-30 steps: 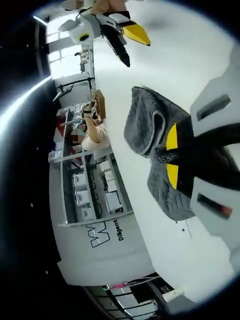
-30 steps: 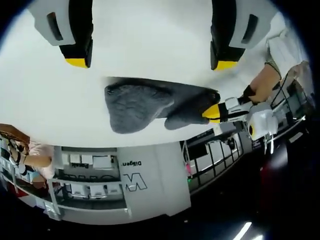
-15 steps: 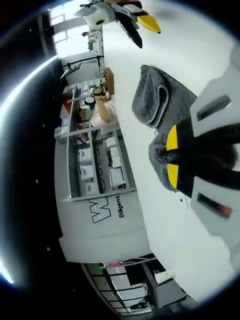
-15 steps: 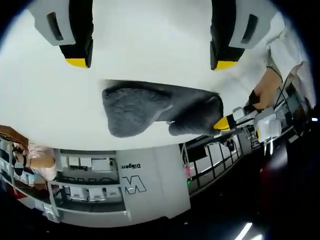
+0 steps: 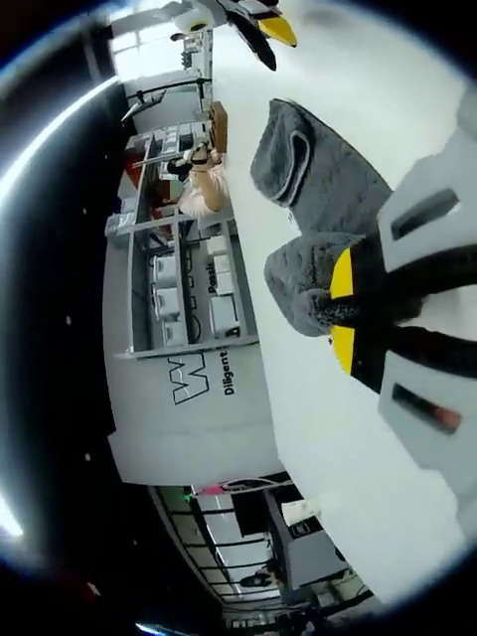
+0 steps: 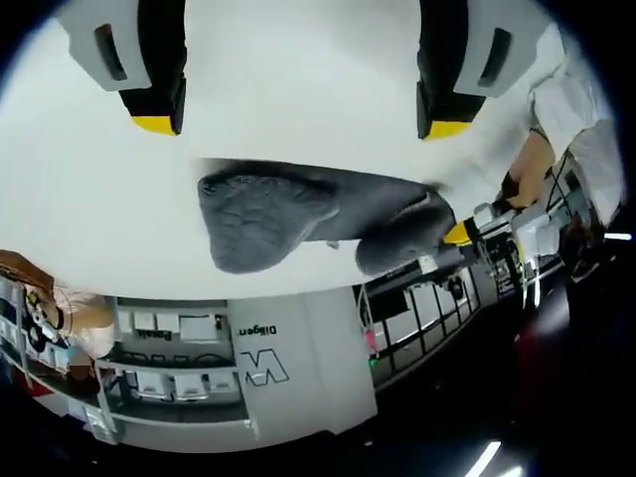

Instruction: Open the folded towel by lifting each exposed corner and separating the folded layers until the towel lies flat within the target outline without major curled edges

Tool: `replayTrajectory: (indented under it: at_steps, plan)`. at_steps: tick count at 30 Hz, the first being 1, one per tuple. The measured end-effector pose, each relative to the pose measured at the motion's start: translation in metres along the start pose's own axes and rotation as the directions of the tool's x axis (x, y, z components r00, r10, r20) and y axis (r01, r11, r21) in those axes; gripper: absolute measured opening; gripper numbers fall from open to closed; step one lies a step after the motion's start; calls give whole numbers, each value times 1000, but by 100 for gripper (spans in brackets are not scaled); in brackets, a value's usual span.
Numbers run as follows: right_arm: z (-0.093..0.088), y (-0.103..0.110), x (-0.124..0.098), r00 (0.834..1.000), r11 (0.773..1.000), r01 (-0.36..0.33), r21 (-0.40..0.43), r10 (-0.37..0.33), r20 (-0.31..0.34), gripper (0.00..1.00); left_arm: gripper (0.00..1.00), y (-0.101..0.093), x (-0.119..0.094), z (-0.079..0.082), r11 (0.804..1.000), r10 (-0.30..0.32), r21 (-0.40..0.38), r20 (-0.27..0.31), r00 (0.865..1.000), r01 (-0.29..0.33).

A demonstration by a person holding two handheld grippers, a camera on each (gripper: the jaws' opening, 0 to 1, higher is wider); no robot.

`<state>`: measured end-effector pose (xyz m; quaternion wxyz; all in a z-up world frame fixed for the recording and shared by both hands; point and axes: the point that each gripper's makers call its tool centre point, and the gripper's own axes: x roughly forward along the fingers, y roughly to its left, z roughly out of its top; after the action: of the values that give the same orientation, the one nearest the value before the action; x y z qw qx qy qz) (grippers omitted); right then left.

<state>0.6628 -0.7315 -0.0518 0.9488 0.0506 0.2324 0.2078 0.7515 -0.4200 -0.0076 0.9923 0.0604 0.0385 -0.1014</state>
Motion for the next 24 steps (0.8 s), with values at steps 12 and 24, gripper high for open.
replayTrajectory:
  at_steps: [12, 24]
  plan:
    - [-3, 0, 1, 1000, 1000, 2, 0, -2, -11, 96, 5, 30, -9, -19, 995, 65, -69, -50, 997, -68]
    - [-8, 0, 4, 1000, 1000, -4, 3, 4, -31, 96, 6, 61, -23, -53, 981, 130, -125, -155, 979, -150]
